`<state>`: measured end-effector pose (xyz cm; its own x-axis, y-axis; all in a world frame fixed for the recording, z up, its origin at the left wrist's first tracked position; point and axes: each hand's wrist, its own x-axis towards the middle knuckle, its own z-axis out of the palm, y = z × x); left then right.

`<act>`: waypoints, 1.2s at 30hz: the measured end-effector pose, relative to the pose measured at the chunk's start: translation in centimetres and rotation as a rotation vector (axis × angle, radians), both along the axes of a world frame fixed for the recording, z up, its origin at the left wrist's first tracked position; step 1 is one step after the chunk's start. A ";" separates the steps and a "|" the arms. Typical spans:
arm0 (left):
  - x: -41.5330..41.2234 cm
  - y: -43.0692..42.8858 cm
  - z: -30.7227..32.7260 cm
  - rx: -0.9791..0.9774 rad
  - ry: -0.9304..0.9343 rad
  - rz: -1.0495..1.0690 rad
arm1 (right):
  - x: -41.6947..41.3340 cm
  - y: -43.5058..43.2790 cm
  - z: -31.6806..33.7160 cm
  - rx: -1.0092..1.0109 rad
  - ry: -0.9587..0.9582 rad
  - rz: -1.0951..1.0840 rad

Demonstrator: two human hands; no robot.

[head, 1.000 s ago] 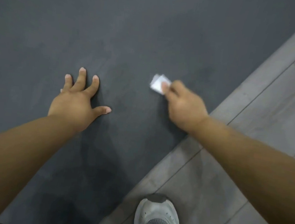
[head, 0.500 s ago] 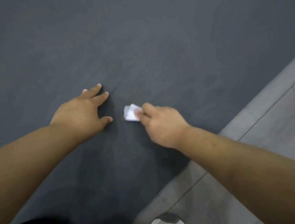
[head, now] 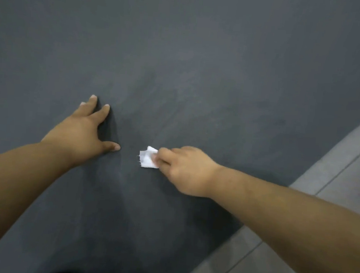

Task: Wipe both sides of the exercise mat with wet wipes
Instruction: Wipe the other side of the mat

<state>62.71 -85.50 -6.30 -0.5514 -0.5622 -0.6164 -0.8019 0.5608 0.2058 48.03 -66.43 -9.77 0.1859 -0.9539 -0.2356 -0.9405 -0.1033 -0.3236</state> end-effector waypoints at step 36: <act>2.5 -4.0 -0.4 0.028 -0.153 0.073 | -5.2 -9.9 0.0 -0.134 0.095 -0.191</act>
<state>65.17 -89.45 -6.72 -0.4085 -0.5789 -0.7057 -0.8634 0.4958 0.0931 42.82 -76.32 -9.74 -0.0176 -0.9935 -0.1122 -0.9726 0.0430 -0.2284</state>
